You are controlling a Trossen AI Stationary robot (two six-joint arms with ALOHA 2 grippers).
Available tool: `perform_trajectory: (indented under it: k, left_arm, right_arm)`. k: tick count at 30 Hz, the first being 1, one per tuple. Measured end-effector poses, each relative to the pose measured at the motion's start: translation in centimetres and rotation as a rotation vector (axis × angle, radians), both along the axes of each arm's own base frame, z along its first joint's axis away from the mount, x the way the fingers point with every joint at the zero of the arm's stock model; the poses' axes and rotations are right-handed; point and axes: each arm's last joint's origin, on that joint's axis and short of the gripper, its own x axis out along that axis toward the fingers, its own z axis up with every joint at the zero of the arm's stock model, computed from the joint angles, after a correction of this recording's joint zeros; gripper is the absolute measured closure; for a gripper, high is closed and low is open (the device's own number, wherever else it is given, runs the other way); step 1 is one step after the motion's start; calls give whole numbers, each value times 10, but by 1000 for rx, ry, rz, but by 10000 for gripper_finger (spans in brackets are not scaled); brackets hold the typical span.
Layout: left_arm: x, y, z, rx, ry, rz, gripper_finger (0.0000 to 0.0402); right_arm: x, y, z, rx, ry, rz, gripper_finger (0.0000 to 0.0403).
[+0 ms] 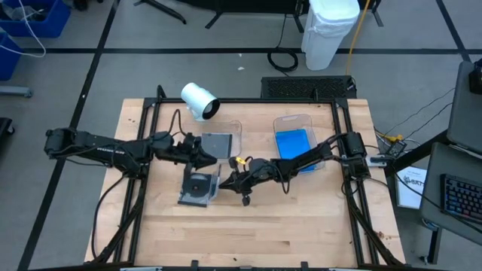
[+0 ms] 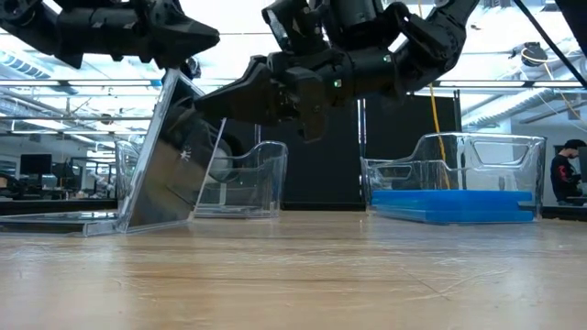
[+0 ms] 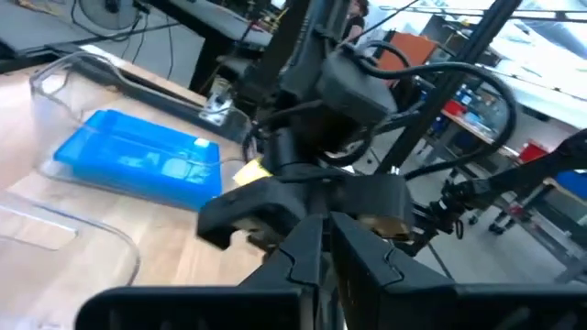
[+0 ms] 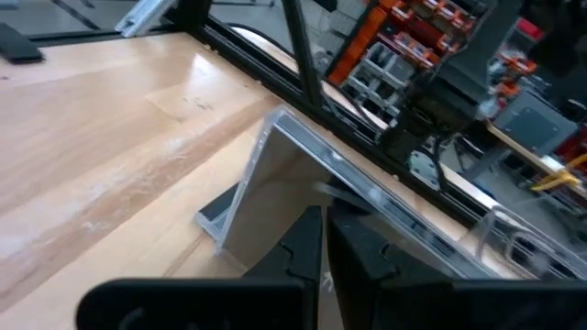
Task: Pick & place jewel cases by type
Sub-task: Put the bottom black cd case into the left transparent bin
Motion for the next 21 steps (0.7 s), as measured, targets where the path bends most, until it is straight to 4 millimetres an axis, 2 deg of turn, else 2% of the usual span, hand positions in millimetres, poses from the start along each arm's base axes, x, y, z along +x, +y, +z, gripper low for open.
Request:
perform_trajectory:
  k: [7, 15, 18, 21]
  left_arm:
    - [0, -1, 3, 70, -47, -11, 371]
    - [0, -1, 6, 104, -75, -10, 371]
    - [0, -1, 6, 106, -77, -11, 371]
    - [0, -2, 6, 110, -75, -12, 371]
  right_arm:
    - [1, -15, -3, 21, 29, 40, 387]
    - [11, -23, -23, 33, 70, 15, 384]
    - [19, -23, -26, 32, 64, 17, 367]
    - [22, -22, -28, 33, 63, 15, 333]
